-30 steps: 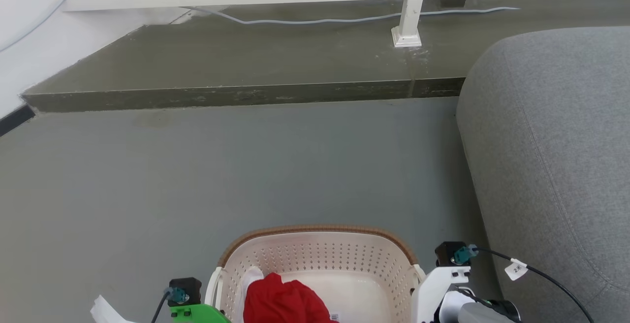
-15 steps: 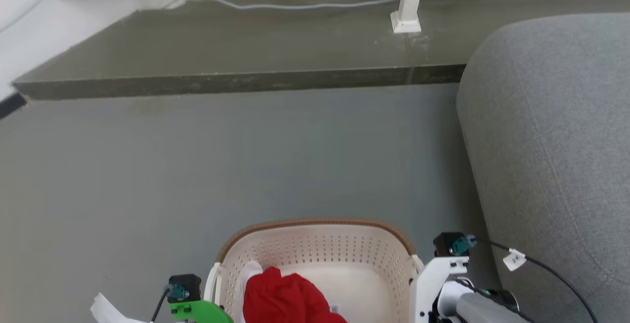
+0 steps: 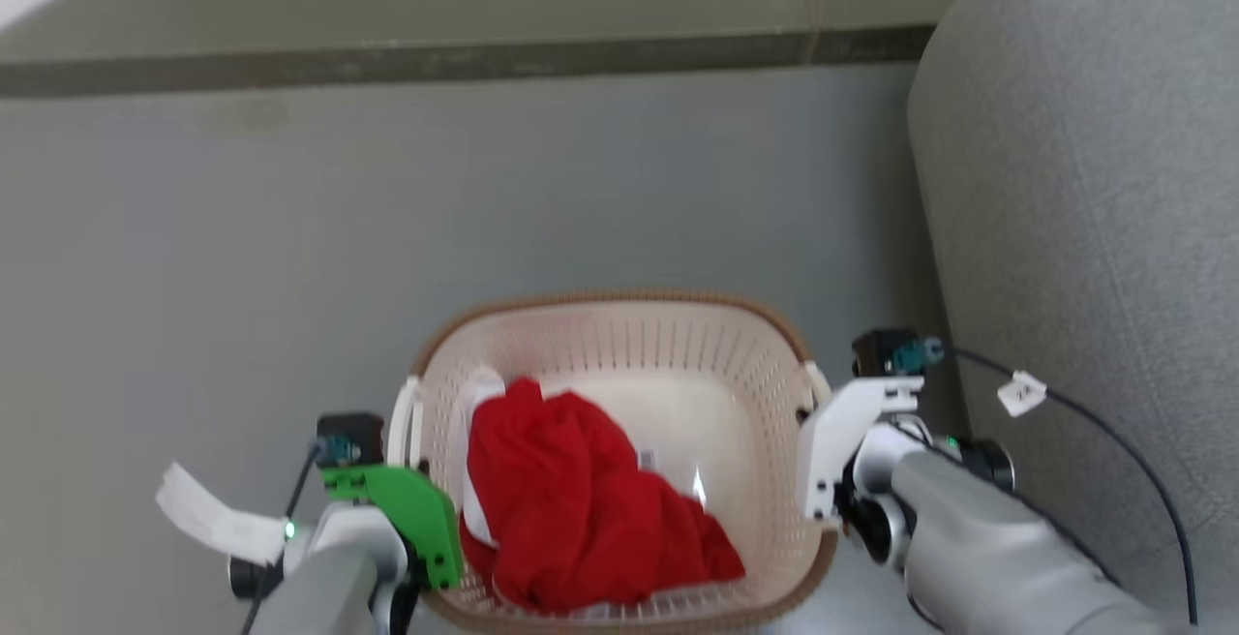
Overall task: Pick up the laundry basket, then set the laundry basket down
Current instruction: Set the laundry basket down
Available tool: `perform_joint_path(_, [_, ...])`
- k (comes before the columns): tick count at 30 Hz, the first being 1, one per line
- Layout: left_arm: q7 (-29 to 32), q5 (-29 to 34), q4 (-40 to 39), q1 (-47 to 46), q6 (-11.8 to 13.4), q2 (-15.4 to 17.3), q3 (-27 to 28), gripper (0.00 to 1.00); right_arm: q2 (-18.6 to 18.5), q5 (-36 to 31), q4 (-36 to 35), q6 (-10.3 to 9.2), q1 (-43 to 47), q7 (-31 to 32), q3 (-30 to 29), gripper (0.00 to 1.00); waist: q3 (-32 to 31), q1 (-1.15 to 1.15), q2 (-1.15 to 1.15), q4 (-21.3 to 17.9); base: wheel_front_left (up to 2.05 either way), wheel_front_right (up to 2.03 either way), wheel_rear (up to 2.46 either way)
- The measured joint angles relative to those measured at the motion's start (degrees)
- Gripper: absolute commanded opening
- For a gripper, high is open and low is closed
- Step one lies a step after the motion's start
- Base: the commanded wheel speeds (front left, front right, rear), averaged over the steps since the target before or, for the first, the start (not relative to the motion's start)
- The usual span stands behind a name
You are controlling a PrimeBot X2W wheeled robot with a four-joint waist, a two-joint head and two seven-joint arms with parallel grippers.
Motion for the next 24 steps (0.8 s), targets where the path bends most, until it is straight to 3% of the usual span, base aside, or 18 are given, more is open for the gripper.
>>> perform_joint_path(24, [-1.8,0.3,-1.4,-14.8,0.8,0.4,1.7,0.0,-0.3,0.0,2.8,-0.1,-16.4,-3.0,-2.3,0.0,18.4,0.01,0.0,0.9,0.0,0.0,0.0])
